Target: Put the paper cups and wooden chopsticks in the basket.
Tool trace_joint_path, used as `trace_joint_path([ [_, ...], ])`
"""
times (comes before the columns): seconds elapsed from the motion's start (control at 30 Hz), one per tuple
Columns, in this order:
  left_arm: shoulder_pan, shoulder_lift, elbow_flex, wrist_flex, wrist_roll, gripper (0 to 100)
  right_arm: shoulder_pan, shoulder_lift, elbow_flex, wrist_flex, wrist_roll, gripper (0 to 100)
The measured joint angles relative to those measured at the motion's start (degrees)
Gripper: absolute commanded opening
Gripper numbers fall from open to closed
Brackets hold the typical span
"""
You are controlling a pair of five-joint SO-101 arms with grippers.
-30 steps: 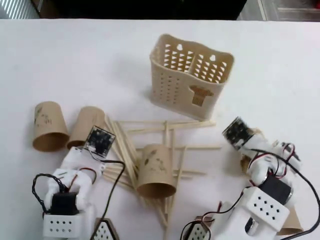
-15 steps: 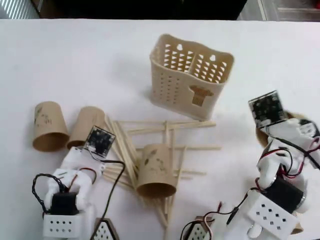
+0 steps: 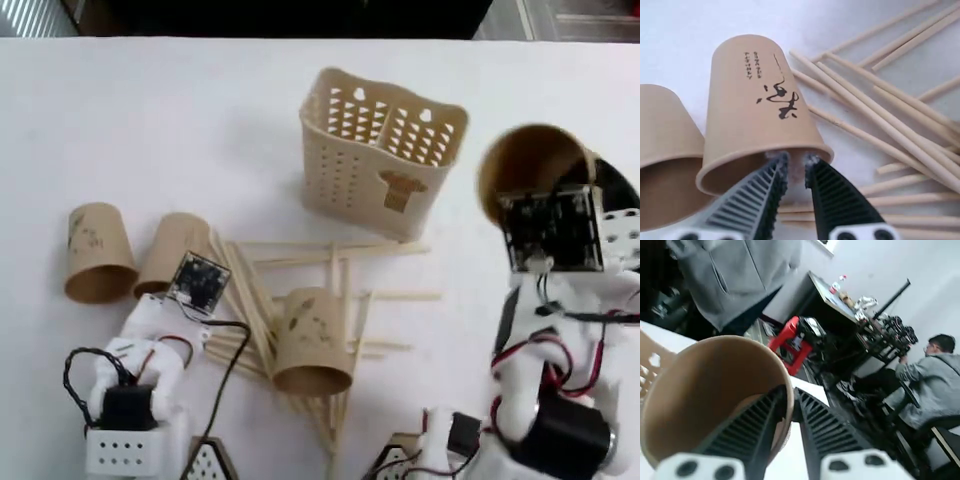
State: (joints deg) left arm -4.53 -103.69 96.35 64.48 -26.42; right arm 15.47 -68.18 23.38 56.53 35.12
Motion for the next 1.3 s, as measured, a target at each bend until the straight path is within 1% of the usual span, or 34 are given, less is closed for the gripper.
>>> trace_joint_path([
  [0.17,0.00,0.00,0.00,0.00,0.00,8,-7.38,5.98,-3.60,0.00,-4.75,2.1],
  [0.47,0.00,0.00,0.00,0.00,0.00,8,-14.95,28.57,-17.58,0.00,-14.07,2.0],
  [0.67,0.00,0.00,0.00,0.00,0.00,8,-15.47,40.88,-25.14,0.00,-19.08,2.0],
  [0.9,0.00,0.00,0.00,0.00,0.00,8,-15.56,49.41,-26.64,0.00,-22.42,2.0],
  [1.0,0.00,0.00,0.00,0.00,0.00,8,-15.47,51.78,-27.08,0.44,-24.00,2.0],
  [1.13,0.00,0.00,0.00,0.00,0.00,8,-15.65,52.57,-27.16,4.04,-25.32,2.0],
  [1.3,0.00,0.00,0.00,0.00,0.00,8,-15.65,53.01,-27.25,5.89,-25.58,3.0],
])
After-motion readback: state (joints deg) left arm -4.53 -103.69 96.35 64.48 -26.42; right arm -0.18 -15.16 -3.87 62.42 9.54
